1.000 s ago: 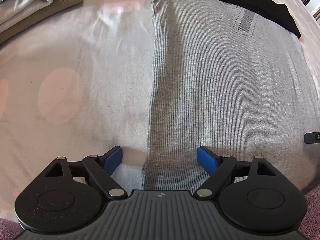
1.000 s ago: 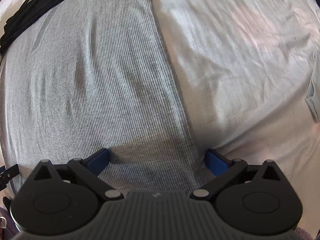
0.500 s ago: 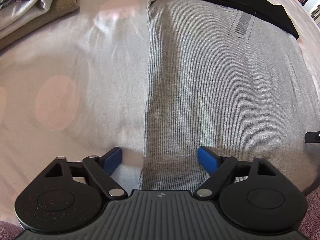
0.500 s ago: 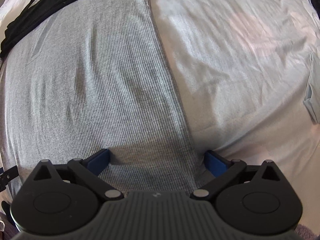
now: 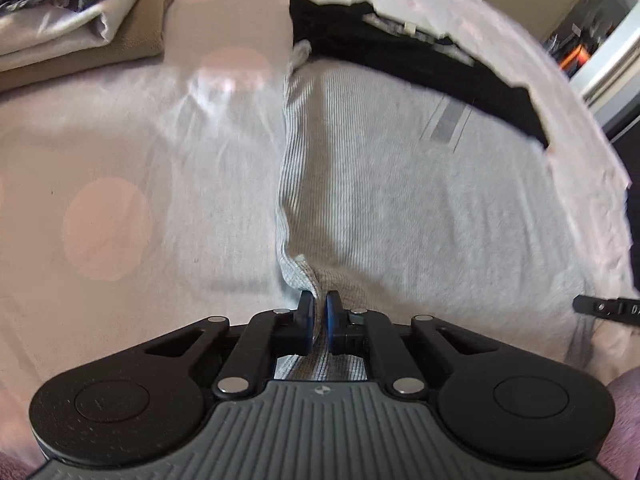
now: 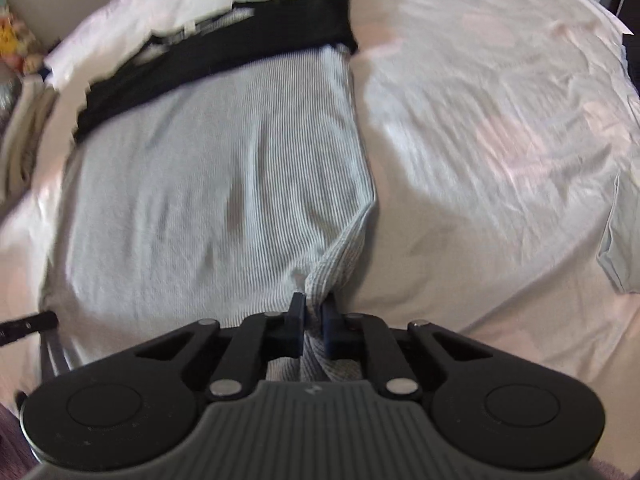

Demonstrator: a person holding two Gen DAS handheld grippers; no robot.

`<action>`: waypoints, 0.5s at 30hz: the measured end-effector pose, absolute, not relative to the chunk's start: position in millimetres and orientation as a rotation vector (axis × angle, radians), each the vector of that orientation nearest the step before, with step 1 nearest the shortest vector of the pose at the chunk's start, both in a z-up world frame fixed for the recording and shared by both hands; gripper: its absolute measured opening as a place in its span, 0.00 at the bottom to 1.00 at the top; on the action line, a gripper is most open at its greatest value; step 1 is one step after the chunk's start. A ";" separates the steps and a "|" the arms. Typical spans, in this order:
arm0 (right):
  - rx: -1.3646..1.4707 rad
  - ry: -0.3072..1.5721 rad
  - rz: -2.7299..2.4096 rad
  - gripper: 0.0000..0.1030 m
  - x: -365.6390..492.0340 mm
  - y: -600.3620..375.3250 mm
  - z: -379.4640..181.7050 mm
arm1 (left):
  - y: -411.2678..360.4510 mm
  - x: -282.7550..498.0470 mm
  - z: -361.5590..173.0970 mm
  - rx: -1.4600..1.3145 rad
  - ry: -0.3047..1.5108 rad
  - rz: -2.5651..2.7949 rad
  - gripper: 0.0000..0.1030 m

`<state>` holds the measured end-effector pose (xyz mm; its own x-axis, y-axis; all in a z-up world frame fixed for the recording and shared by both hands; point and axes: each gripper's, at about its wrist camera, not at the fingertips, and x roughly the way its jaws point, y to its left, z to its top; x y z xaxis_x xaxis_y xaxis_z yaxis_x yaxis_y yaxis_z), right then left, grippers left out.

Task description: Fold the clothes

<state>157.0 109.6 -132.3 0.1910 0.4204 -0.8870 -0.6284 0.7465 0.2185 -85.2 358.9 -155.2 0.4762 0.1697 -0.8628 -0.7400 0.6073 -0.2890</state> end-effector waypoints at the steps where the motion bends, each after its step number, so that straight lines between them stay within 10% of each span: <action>1: -0.166 1.140 0.750 0.09 159.5 106.3 -128.1 | 362.6 -85.6 -152.6 -0.736 0.875 0.622 0.04; 15: 0.003 1.064 0.666 0.09 191.1 125.1 -145.4 | 375.2 -66.9 -149.8 -0.550 0.794 0.717 0.04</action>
<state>191.1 125.1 -145.4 0.3105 0.5058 -0.8049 -0.5032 0.8058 0.3123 -66.9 375.2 -149.8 0.4935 0.3631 -0.7903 -0.7495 0.6386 -0.1746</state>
